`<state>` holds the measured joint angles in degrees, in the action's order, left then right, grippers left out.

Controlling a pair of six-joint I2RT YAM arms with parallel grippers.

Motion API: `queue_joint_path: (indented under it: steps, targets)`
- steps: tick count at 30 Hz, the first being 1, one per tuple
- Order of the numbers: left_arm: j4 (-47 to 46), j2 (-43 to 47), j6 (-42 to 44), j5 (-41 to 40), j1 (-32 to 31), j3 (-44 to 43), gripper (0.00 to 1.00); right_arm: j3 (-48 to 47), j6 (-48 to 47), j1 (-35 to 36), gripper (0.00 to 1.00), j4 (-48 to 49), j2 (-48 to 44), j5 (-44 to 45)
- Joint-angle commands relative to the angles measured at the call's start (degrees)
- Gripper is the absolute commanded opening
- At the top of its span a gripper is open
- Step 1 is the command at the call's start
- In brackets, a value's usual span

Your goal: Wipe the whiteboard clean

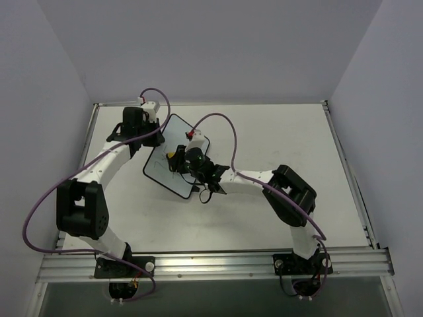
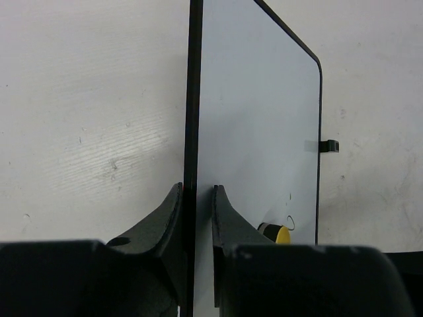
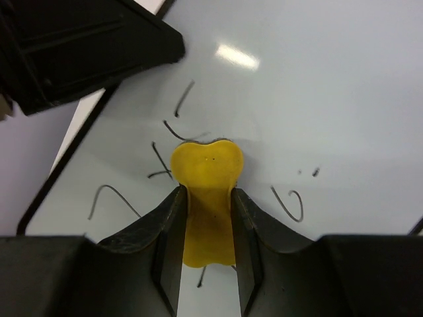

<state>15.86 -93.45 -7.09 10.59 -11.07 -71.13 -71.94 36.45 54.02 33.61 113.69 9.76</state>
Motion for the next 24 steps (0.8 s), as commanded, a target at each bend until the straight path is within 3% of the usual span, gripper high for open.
queue_joint_path:
  steps: [1, 10, 24]
  targets:
    - [0.23, -0.77, 1.29, -2.15, -3.34, 1.96, 0.02, 7.51, 2.22, -0.23, 0.09, -5.57, 1.98, -4.05]
    - [-0.83, 0.28, 1.73, -2.59, -3.34, 2.75, 0.02, 15.51, 2.84, -4.18, 0.09, -1.88, -0.31, -4.04]
    - [-1.27, 1.16, 1.82, -3.12, -3.34, 3.63, 0.02, 12.27, 2.49, -7.96, 0.09, -4.16, 2.24, -3.60]
